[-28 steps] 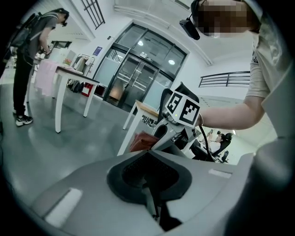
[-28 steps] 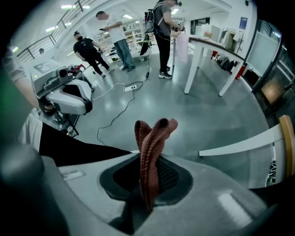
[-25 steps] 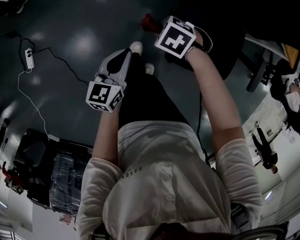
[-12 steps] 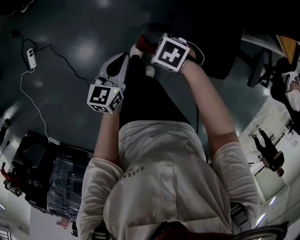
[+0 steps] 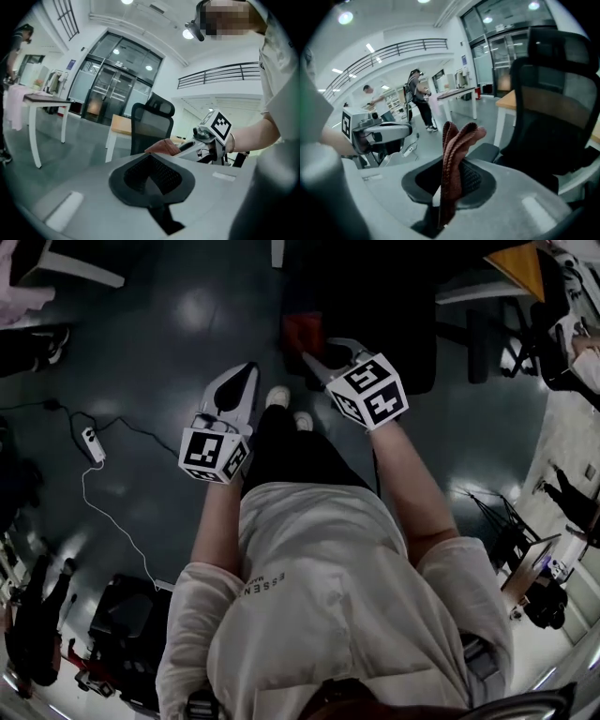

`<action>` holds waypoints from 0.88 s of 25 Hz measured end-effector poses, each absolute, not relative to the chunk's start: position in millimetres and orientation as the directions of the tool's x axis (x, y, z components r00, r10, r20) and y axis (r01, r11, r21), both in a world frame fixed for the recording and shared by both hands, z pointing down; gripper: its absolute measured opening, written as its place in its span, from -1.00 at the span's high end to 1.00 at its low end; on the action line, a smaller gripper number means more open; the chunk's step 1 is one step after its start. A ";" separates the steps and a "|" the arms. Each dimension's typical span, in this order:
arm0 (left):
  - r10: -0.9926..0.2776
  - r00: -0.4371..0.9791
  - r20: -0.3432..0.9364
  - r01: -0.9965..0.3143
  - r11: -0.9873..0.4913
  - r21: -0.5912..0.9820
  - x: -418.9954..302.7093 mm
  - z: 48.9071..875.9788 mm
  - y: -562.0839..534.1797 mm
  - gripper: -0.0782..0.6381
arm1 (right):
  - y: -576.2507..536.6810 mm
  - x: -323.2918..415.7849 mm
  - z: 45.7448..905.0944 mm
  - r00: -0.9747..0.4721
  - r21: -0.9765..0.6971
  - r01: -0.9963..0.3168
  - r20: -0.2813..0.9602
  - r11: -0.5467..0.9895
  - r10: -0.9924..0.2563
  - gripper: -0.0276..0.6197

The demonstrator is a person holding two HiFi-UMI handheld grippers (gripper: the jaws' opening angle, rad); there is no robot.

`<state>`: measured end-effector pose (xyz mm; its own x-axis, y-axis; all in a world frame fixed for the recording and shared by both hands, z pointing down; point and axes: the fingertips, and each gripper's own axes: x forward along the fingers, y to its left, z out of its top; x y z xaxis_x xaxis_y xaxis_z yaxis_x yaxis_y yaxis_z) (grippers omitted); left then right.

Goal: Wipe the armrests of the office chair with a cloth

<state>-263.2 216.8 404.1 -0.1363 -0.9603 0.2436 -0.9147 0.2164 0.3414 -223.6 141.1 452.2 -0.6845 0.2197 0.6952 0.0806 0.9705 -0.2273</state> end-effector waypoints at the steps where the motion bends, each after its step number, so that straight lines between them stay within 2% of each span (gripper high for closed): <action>1: -0.966 -0.112 0.234 -0.926 0.187 0.328 -266.1 395.3 203.0 0.73 | 124.7 -217.4 444.3 -0.713 -0.228 0.023 0.679 0.973 0.176 0.77; 6: -0.979 0.059 0.197 -0.959 -0.001 0.284 -257.9 369.7 132.7 0.73 | 52.1 -168.4 416.4 -0.793 -0.235 -0.247 0.606 0.940 -0.057 0.77; 12: -0.930 0.324 0.175 -0.920 -0.267 0.287 -206.4 364.8 69.0 0.73 | -0.3 -77.8 403.7 -0.761 -0.252 -0.540 0.554 0.803 -0.338 0.77; 16: -0.893 0.406 0.192 -0.888 -0.336 0.314 -152.3 369.4 45.0 0.73 | -18.3 -5.3 401.8 -0.711 -0.253 -0.640 0.554 0.726 -0.433 0.77; 22: -0.849 0.492 0.195 -0.844 -0.409 0.348 -47.5 364.7 14.7 0.73 | -39.5 104.9 405.2 -0.665 -0.247 -0.690 0.587 0.680 -0.462 0.77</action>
<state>-47.5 14.7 364.7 0.4917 -0.8487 0.1949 -0.8437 -0.4091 0.3475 104.9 -39.5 405.2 -0.6650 -0.4615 0.5872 -0.6902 0.6802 -0.2469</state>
